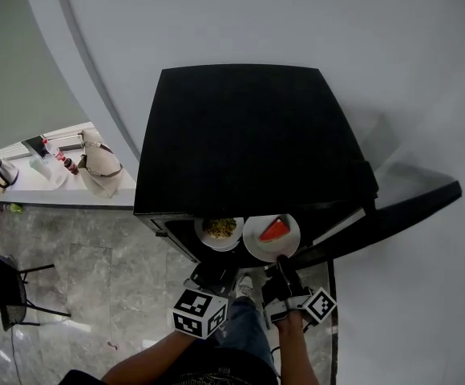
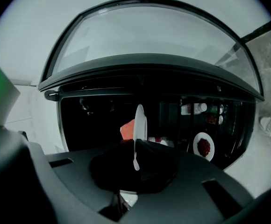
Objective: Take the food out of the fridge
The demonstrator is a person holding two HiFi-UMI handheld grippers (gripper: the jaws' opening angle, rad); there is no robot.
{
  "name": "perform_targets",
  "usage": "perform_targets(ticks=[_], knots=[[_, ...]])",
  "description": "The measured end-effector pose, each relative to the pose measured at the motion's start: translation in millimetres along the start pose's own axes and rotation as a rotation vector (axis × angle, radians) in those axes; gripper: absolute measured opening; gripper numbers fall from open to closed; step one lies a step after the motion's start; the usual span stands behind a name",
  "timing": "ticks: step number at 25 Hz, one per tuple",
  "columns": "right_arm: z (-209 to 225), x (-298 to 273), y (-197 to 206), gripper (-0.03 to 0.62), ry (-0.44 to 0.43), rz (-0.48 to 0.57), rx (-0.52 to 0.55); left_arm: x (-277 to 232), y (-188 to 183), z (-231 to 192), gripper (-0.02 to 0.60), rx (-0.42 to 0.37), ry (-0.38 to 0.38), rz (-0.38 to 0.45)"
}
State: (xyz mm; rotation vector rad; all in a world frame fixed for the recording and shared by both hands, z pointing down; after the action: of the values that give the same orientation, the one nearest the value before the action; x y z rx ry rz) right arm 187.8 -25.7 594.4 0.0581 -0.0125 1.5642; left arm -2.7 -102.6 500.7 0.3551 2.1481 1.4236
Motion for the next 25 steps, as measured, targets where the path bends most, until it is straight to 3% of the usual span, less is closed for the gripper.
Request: perform_targets(ticks=[12, 19, 25], knots=[[-117, 74, 21, 0.006, -0.101, -0.04, 0.008, 50, -31, 31, -0.013, 0.006, -0.045, 0.078], [-175, 108, 15, 0.006, -0.109, -0.147, -0.008, 68, -50, 65, -0.012, 0.011, -0.113, 0.165], [-216, 117, 14, 0.008, -0.173, -0.255, 0.01, 87, -55, 84, -0.013, 0.024, -0.163, 0.213]])
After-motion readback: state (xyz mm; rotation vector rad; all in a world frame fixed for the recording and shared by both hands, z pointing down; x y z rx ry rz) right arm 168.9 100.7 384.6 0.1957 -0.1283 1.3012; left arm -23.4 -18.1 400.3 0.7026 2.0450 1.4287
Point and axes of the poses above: the fingertips, and each gripper's own axes: x backward along the fingers, z to its right, y out of its underside, the point moved 8 cm from there along x, backward along the fingers, and after that the axes turned 3 degrees about z, right-handed, at the moved point
